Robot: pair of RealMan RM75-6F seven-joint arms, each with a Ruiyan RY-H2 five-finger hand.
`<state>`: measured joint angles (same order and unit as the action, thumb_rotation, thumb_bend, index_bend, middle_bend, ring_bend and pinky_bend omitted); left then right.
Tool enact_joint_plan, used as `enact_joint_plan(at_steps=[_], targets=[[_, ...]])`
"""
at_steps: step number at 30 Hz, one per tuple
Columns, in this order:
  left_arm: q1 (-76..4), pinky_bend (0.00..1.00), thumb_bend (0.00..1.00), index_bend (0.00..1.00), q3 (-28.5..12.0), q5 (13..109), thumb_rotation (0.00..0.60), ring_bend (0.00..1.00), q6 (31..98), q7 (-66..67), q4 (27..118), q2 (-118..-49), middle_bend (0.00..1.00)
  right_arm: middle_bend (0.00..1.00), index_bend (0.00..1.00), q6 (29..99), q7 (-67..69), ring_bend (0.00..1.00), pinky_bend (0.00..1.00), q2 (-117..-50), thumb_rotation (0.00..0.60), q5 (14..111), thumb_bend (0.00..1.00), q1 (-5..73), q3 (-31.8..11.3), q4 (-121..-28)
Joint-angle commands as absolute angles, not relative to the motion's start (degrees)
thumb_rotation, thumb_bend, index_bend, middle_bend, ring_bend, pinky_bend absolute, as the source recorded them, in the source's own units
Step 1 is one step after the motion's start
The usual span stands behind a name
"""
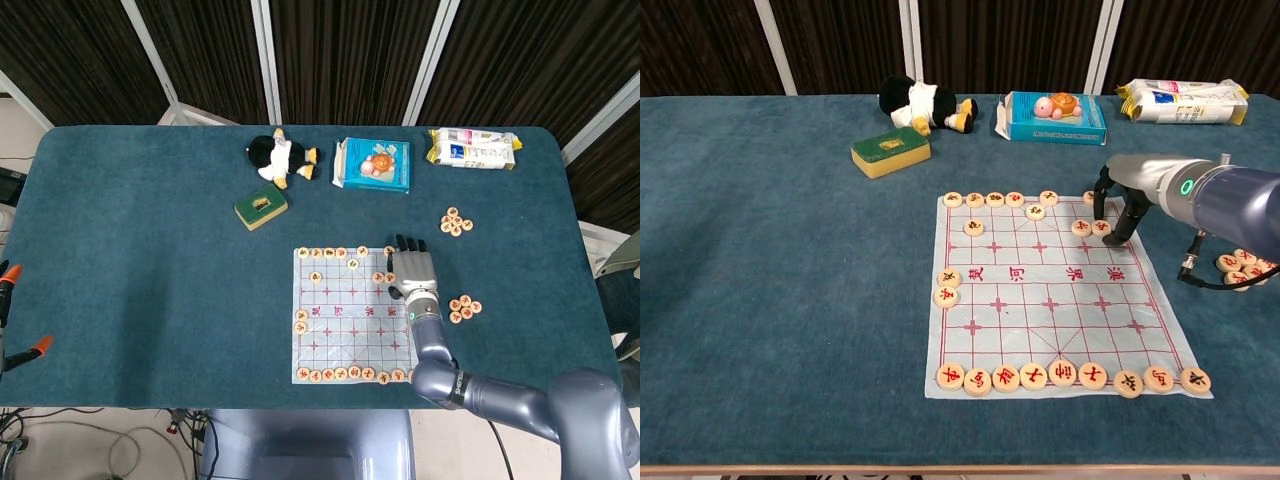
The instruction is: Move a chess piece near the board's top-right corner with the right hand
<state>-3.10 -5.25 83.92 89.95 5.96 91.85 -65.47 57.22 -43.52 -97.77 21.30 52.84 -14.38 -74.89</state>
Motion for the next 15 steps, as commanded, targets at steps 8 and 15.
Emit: enact_joint_plan(at_steps=[8,15], targets=[[-3.20,0.05,0.05,0.02,-5.38,83.67,0.600,0.00,89.85,6.27,91.88,-65.62,0.00,0.00,0.47,56.78,-43.96,0.03,0.04,-98.72,0.600,20.63,0.37,53.31,-14.81,-73.24],[-3.13,0.05,0.05,0.02,-5.45,83.70,0.600,0.00,90.13,6.29,91.93,-65.61,0.00,0.00,0.49,56.02,-44.06,0.03,0.04,-99.33,0.600,20.07,0.37,53.47,-15.07,-71.99]])
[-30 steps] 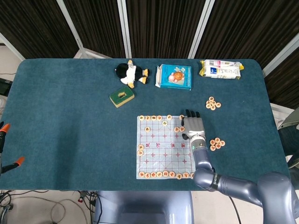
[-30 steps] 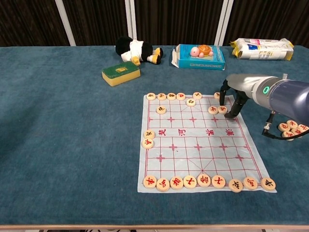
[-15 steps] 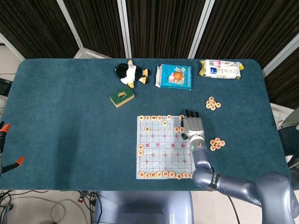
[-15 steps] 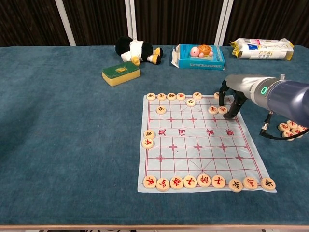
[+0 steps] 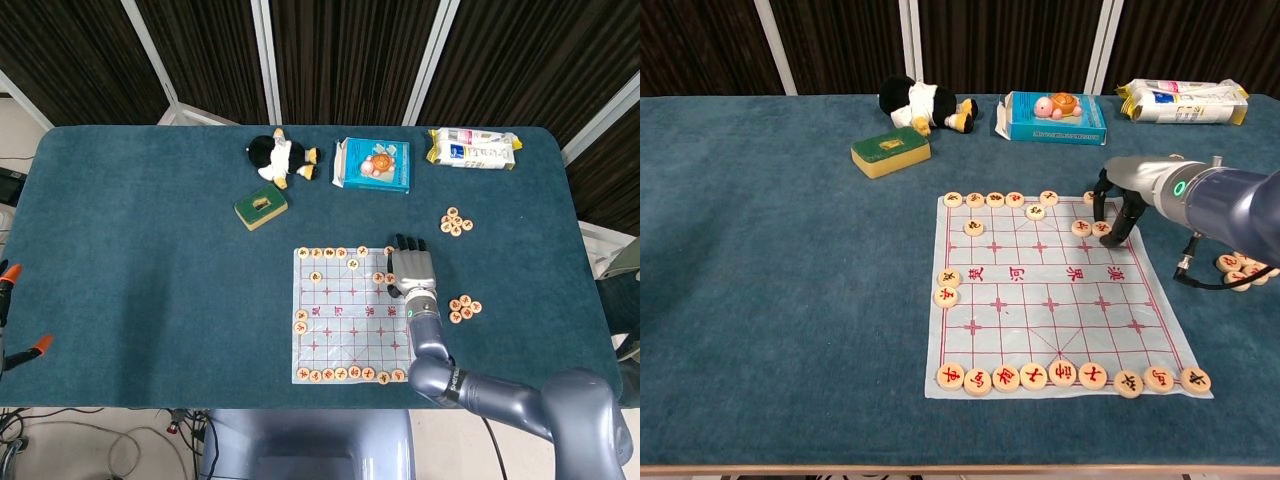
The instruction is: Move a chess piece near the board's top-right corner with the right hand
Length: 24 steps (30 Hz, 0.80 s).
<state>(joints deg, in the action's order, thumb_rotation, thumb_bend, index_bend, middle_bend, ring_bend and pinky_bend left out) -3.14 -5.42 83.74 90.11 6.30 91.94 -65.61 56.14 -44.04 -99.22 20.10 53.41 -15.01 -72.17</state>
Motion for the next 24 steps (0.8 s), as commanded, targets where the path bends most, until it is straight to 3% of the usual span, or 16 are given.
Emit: enact_joint_plan(at_steps=[1,24], targets=[[-3.14,0.05,0.05,0.02,-5.48,83.66,0.600,0.00,90.13,6.28,91.93,-65.61,0.00,0.00,0.49,55.97,-44.08,0.03,0.04,-99.42,0.600,20.10,0.37,53.52,-15.11,-71.84],[-3.39,0.05,0.05,0.02,-5.37,83.76,0.600,0.00,89.82,6.84,91.96,-65.89,0.00,0.00,0.51,56.77,-45.79,0.04,0.05,-98.96,0.600,18.64,0.37,55.05,-17.06,-72.51]])
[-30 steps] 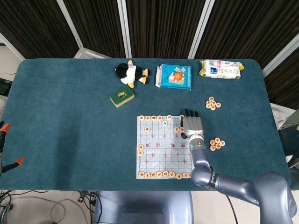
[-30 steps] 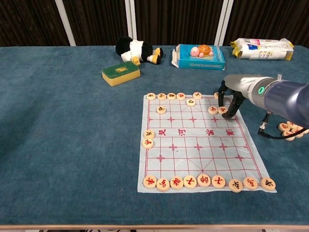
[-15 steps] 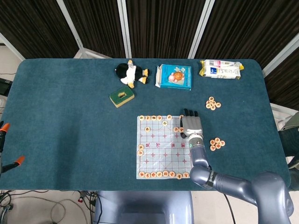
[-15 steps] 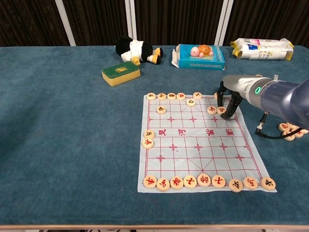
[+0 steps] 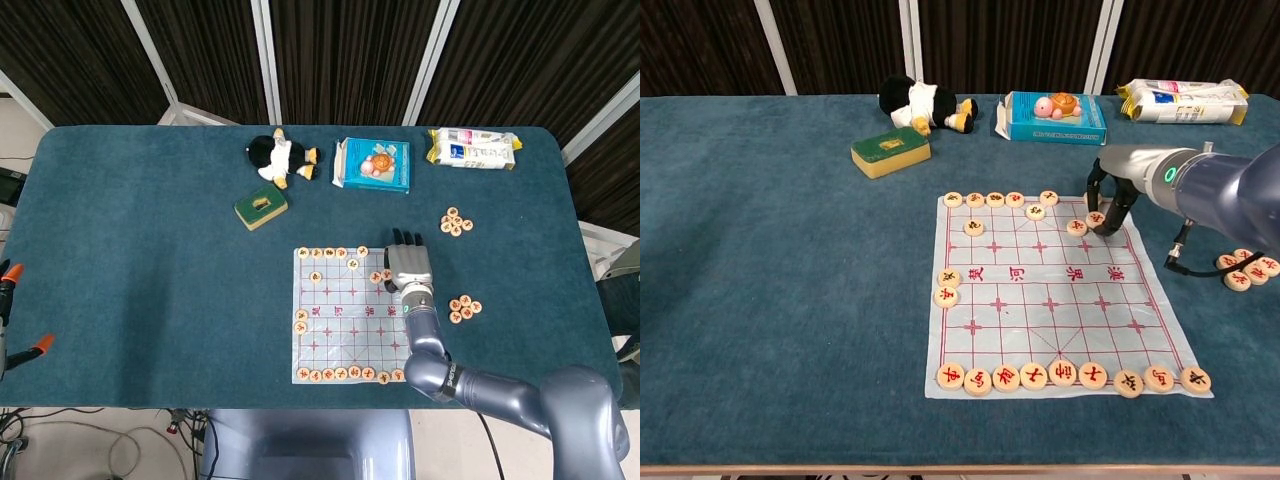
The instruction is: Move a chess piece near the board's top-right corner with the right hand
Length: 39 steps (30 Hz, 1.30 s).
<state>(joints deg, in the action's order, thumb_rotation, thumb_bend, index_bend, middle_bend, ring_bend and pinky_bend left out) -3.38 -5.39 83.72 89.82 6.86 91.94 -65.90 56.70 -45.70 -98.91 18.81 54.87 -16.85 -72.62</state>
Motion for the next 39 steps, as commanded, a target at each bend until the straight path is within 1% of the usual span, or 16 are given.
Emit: enact_joint_plan(at_steps=[1,14,32,39], targets=[[-3.39,0.05,0.05,0.02,-5.37,83.78,0.600,0.00,89.84,6.83,91.96,-65.89,0.00,0.00,0.51,56.77,-45.89,0.04,0.05,-99.00,0.600,18.53,0.37,55.14,-17.12,-72.40],[-3.32,0.05,0.05,0.02,-5.54,83.55,0.600,0.00,90.02,6.69,92.07,-65.76,0.00,0.00,0.51,56.15,-47.39,0.04,0.05,-100.49,0.600,16.40,0.37,56.54,-18.10,-68.41],[-3.41,0.05,0.05,0.02,-5.66,83.25,0.600,0.00,89.87,6.88,92.19,-65.76,0.00,0.00,0.51,55.30,-48.74,0.04,0.05,-101.98,0.600,15.88,0.37,57.36,-18.39,-65.25],[-3.43,0.05,0.05,0.02,-5.62,83.29,0.600,0.00,89.86,7.10,92.23,-65.81,0.00,0.00,0.49,54.78,-49.33,0.04,0.05,-101.89,0.600,15.69,0.37,57.28,-18.19,-65.16]])
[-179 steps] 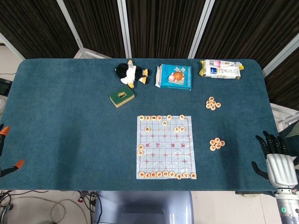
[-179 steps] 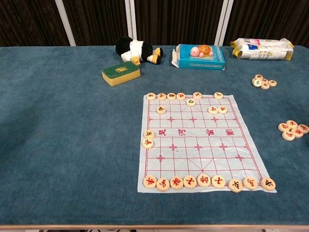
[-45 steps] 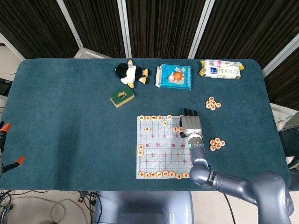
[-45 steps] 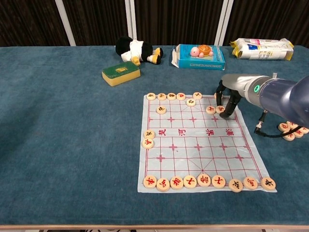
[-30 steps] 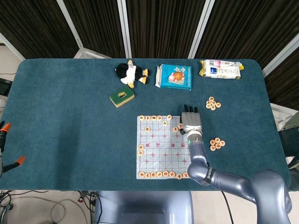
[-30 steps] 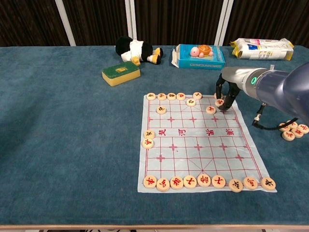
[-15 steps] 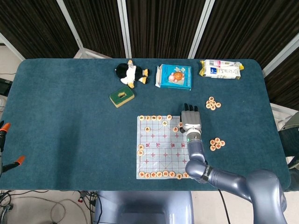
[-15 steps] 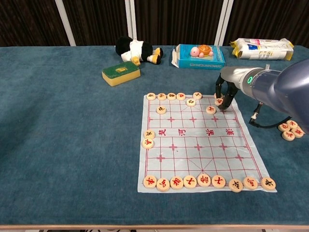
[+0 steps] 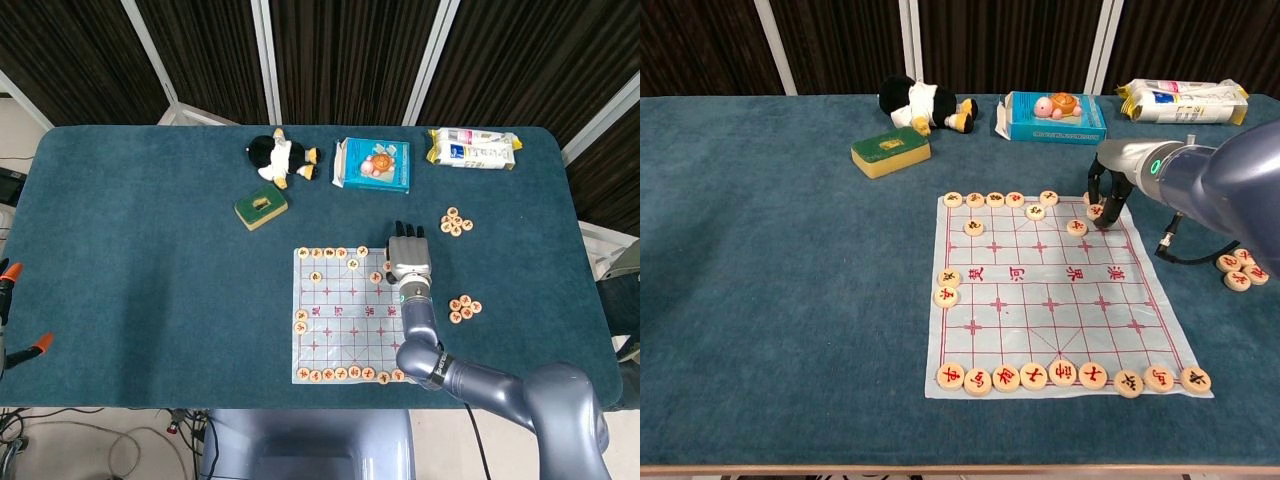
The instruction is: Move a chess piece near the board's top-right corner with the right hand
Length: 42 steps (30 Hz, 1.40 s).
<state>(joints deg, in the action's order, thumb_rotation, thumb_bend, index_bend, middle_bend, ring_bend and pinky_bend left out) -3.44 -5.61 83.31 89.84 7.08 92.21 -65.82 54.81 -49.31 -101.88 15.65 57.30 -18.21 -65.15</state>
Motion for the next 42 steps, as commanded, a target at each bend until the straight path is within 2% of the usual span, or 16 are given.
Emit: enact_joint_plan(at_steps=[1,15,26,30,37,42], targets=[[-3.42,0.05,0.05,0.02,-5.61,83.28,0.600,0.00,89.86,7.10,92.25,-65.80,0.00,0.00,0.48,54.76,-49.34,0.04,0.05,-101.89,0.600,15.69,0.37,57.26,-18.19,-65.17],[-3.55,0.05,0.05,0.02,-5.62,83.16,0.600,0.00,89.69,7.50,92.24,-65.97,0.00,0.00,0.46,54.30,-49.25,0.04,0.05,-101.64,0.600,16.21,0.37,57.16,-18.25,-65.37],[-3.66,0.05,0.05,0.02,-5.57,83.12,0.600,0.00,89.52,7.88,92.23,-66.16,0.00,0.00,0.46,55.92,-49.39,0.04,0.05,-99.77,0.600,16.75,0.37,56.77,-18.36,-68.92],[-3.68,0.05,0.05,0.02,-5.68,82.97,0.600,0.00,89.53,7.85,92.20,-66.16,0.00,0.00,0.40,57.28,-48.46,0.04,0.05,-97.54,0.600,17.30,0.37,56.31,-19.40,-72.37],[-3.72,0.05,0.05,0.02,-5.50,83.23,0.600,0.00,89.40,7.60,92.24,-66.06,0.00,0.00,0.31,63.49,-44.02,0.04,0.05,-88.01,0.600,24.76,0.37,52.12,-20.33,-86.04],[-3.64,0.05,0.05,0.02,-5.17,83.84,0.600,0.00,89.62,7.89,92.51,-66.11,0.00,0.00,0.27,65.17,-37.95,0.04,0.05,-73.68,0.600,30.63,0.37,44.44,-19.14,-101.05]])
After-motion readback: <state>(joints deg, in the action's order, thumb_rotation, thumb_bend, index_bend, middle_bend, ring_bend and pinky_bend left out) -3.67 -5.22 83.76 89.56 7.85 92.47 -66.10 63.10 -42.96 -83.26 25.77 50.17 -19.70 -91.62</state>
